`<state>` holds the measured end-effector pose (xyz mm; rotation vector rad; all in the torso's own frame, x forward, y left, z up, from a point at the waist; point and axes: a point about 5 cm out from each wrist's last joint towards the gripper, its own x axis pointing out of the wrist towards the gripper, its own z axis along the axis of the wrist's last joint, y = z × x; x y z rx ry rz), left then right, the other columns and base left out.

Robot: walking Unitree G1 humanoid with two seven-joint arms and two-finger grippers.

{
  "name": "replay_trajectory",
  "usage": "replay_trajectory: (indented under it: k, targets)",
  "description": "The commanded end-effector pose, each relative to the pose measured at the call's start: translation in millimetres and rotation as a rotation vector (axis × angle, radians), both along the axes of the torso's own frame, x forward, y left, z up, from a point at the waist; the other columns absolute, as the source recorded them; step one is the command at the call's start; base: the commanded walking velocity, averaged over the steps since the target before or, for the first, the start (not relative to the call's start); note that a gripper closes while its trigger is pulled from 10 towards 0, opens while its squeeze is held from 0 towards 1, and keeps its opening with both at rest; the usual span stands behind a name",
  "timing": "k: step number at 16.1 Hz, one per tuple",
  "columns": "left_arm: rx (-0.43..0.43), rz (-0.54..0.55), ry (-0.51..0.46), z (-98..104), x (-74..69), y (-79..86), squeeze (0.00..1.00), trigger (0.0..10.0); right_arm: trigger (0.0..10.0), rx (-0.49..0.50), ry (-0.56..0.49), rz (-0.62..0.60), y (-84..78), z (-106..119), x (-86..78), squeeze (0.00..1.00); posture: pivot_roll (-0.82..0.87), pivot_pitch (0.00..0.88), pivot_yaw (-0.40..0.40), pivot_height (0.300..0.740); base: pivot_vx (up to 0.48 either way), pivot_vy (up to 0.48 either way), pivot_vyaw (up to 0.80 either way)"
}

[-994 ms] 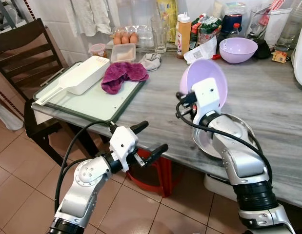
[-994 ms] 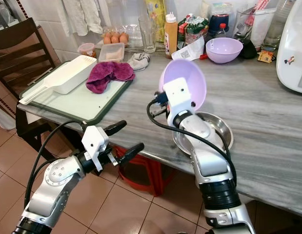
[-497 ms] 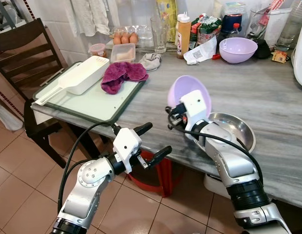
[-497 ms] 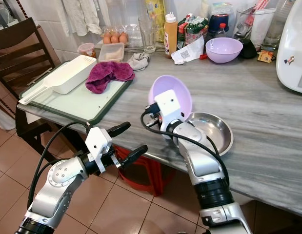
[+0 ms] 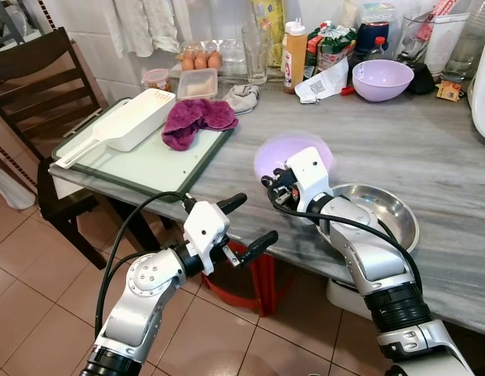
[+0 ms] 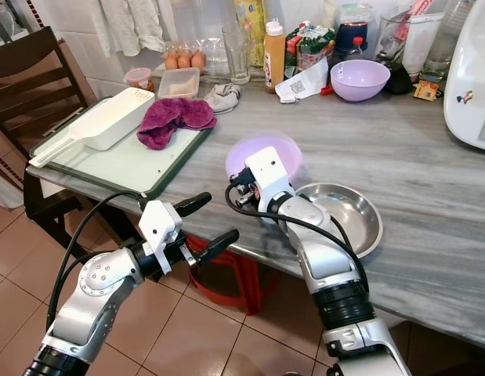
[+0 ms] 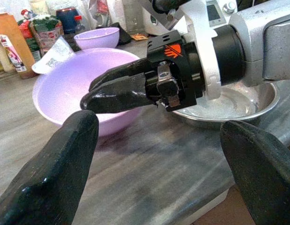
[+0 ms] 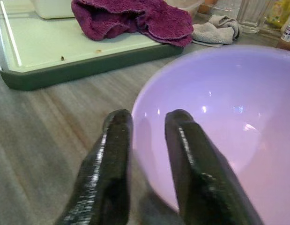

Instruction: Setting the table

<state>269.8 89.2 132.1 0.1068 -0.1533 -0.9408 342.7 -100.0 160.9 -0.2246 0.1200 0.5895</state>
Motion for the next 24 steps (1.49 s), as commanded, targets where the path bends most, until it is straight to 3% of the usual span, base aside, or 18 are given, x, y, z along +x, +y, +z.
replay_trajectory:
  k: [1, 7, 11, 14, 19, 20, 24]
  targets:
    - [0.010, 0.003, -0.001, 1, -1.9, 1.8, 0.00, 10.0, 10.0, -0.007, -0.017, 0.025, 5.2, 4, 1.8, 1.00, -0.25, 0.082, 0.101, 0.740, 0.000, 0.000, 0.00]
    - [0.018, 0.006, 0.000, 2, -2.1, 2.6, 0.00, 10.0, 10.0, -0.010, -0.044, 0.015, 5.7, 7, 2.7, 1.00, -0.25, 0.082, 0.106, 0.740, 0.000, 0.000, 0.00]
    - [0.020, 0.014, -0.003, 4, -0.8, 2.6, 0.00, 10.0, 10.0, 0.000, -0.134, -0.028, 0.6, 24, 4.5, 1.00, -0.25, 0.080, 0.104, 0.740, 0.000, 0.000, 0.00]
    - [0.017, 0.023, -0.004, 3, -1.1, 3.3, 0.00, 10.0, 10.0, -0.014, -0.215, -0.093, -9.8, 36, 2.6, 1.00, -0.25, 0.080, 0.104, 0.740, 0.000, 0.000, 0.00]
    - [-0.025, 0.050, 0.006, 1, 6.6, 3.9, 0.00, 10.0, 10.0, 0.011, -0.326, -0.273, -35.0, 45, -14.3, 1.00, -0.26, 0.075, 0.107, 0.740, 0.000, 0.000, 0.00]
    - [-0.051, 0.065, 0.010, 4, 8.6, 7.6, 0.00, 10.0, 10.0, 0.029, -0.358, -0.348, -48.3, 47, -21.6, 1.00, -0.27, 0.074, 0.108, 0.740, 0.000, 0.000, 0.00]
    - [-0.049, 0.099, 0.000, 4, 13.7, 13.2, 0.00, 10.0, 10.0, -0.008, -0.304, -0.508, -73.3, 35, -32.6, 1.00, -0.27, 0.076, 0.110, 0.740, 0.000, 0.000, 0.00]
